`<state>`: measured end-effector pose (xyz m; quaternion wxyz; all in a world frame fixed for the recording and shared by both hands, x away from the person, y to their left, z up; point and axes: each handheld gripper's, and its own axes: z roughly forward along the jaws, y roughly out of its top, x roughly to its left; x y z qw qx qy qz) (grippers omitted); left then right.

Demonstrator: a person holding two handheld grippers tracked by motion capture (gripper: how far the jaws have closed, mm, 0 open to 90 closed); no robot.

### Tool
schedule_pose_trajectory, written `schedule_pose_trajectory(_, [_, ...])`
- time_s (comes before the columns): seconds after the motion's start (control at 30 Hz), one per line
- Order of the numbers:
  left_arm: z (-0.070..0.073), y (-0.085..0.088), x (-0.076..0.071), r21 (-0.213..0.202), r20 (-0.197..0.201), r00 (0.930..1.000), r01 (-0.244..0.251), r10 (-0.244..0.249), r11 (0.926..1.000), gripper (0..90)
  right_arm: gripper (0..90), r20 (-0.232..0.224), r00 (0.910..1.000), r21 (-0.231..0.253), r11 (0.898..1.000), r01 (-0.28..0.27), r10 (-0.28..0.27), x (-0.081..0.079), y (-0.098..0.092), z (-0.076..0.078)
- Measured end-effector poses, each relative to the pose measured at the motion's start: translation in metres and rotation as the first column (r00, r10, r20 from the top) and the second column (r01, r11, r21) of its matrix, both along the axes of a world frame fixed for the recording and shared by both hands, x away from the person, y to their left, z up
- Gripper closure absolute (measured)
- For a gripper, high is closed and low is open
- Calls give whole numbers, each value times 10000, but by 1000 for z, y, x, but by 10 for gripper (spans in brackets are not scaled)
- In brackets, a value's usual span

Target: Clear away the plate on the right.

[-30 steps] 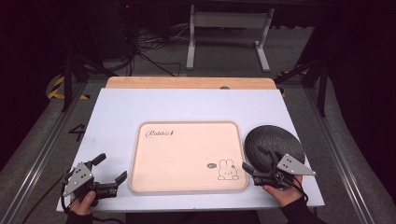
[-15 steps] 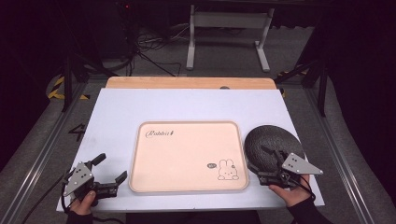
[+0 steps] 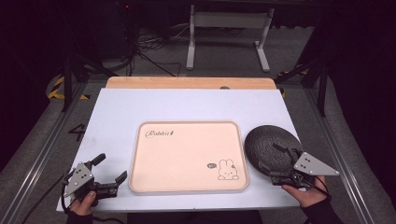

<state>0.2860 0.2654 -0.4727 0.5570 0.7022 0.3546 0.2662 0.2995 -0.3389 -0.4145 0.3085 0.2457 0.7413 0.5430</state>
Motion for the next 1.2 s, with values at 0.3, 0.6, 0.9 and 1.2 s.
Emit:
schedule_pose_trajectory(0.3, [0,0,0,25,16,9999,151,-151,9999,1,192,836,9960,-1533,9872,438,-312,-8,-5,6])
schedule_pose_trajectory(0.6, [0,0,1,74,-95,9998,169,-168,9998,1,203,2019,9790,-3379,9363,954,-269,-17,-7,6])
schedule_pose_trajectory(0.9, [0,-1,1,129,-120,9998,177,-176,9998,1,225,2781,9605,-4669,8732,1398,-51,-23,-5,1])
schedule_pose_trajectory(1.2, [1,-1,1,159,-125,9998,184,-182,9997,1,258,3241,9450,-5896,7905,1658,435,-31,1,-16])
